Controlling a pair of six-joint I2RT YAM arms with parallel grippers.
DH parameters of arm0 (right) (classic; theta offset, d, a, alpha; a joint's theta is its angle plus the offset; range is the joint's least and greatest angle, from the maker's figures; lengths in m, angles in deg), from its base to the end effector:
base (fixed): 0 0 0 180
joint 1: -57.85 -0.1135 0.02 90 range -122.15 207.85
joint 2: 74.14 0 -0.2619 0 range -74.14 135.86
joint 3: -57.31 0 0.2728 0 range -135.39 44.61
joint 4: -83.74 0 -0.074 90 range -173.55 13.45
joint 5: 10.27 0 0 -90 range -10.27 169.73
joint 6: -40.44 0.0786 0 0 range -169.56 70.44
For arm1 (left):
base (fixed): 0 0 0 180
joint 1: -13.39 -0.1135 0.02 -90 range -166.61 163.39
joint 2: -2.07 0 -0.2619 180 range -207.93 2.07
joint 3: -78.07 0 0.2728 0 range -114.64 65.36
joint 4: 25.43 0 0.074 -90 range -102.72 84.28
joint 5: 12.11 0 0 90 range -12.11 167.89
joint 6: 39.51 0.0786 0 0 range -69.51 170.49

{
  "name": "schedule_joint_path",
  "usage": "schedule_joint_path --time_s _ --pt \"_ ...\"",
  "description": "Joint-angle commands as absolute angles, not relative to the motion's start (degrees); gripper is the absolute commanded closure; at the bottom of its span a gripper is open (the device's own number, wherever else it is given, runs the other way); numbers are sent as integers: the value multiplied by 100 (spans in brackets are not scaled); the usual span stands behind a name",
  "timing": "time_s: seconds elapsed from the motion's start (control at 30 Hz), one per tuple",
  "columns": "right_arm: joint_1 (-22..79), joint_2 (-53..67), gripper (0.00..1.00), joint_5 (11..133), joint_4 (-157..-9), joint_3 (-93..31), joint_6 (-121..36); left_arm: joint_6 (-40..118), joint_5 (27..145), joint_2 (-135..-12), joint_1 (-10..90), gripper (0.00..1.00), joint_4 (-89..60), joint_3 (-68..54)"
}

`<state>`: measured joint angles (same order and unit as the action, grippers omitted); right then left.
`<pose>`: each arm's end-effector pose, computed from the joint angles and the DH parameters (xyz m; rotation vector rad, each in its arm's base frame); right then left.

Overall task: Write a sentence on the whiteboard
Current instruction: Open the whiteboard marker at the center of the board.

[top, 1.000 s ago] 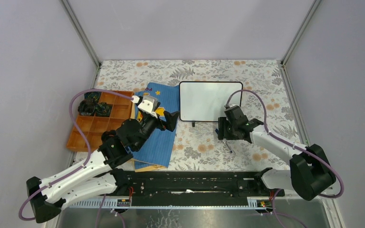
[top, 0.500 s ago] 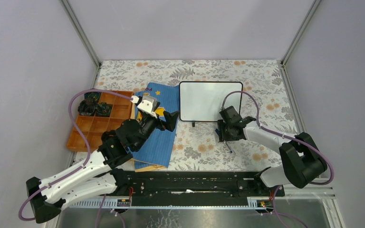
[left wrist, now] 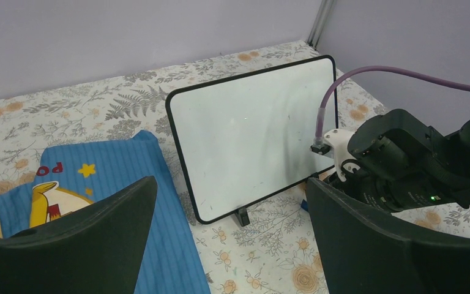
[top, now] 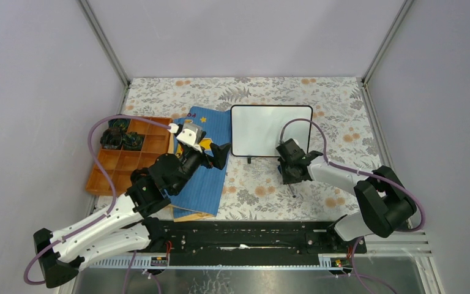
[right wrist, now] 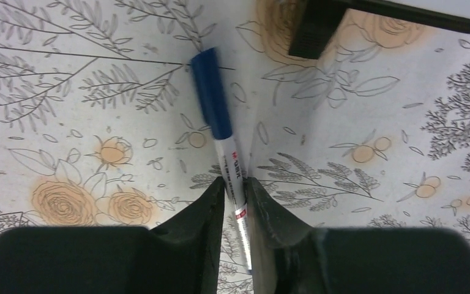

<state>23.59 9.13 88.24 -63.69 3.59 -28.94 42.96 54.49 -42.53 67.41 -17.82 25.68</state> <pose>0.2525 0.1579 0.1049 -0.2651 2.6272 0.1277 0.1721 -0.1839 0.3348 0.3176 1.5600 -0.5227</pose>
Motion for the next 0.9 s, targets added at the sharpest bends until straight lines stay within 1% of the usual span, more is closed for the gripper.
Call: schedule_joint_path --time_s 0.0,0.07,0.1,0.13,0.23,0.3,0.37,0.43,0.7,0.87 --pt "2149 1137 77 8808 -6391 159 -2648 4381 5486 -4129 6793 1 -1802 2492" --pt "2135 1176 81 8755 -6418 146 -2549 4386 5479 -4117 6798 1 -1799 2492" --pt "2131 1181 80 8714 -6433 139 -2513 4390 5463 -4115 6799 1 -1799 2493" --pt "2122 1174 78 8693 -6438 129 -2491 4387 5446 -4117 6797 1 -1791 2489" --pt "2126 1171 60 8782 -6321 49 -2487 4377 5444 -4110 6804 1 -1782 2484" --pt "2125 1180 55 8880 -6241 11 -2531 4373 5442 -4103 6806 1 -1782 2484" --pt "2126 1199 54 8936 -6199 -4 -2559 4373 5442 -4100 6816 1 -1782 2484" --pt "2125 1229 56 8947 -6184 -4 -2586 4373 5447 -4092 6817 1 -1782 2482" --pt "2125 1344 71 8889 -6304 191 -2609 4383 5435 -4091 6837 1 -1786 2484" --pt "2125 1326 86 8807 -6354 277 -2599 4390 5410 -4108 6837 1 -1784 2484"
